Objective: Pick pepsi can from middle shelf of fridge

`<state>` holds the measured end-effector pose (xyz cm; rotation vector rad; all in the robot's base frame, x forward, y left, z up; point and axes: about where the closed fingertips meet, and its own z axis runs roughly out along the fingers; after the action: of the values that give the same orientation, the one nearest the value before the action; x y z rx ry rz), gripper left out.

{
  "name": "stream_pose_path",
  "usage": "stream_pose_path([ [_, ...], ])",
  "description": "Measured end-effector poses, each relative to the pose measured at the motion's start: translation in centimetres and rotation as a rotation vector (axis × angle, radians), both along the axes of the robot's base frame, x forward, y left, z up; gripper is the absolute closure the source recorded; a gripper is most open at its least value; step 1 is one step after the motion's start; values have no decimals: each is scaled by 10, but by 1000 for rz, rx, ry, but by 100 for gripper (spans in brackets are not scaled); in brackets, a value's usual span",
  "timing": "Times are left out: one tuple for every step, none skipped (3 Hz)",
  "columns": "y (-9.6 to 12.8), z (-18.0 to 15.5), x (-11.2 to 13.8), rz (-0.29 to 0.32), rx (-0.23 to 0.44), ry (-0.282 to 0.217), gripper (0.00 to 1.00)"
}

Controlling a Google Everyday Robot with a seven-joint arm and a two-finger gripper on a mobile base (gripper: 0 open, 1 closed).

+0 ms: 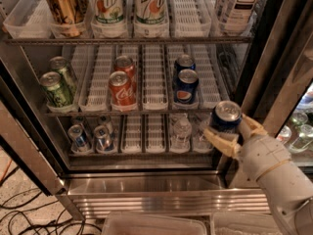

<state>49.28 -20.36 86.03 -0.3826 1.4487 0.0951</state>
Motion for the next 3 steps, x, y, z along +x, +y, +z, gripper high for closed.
stream_pose_path([
  [41,-4,-31,142,23,15,100],
  [66,-5,-52,274,45,42,100],
  [81,-3,-62,409,38,73,100],
])
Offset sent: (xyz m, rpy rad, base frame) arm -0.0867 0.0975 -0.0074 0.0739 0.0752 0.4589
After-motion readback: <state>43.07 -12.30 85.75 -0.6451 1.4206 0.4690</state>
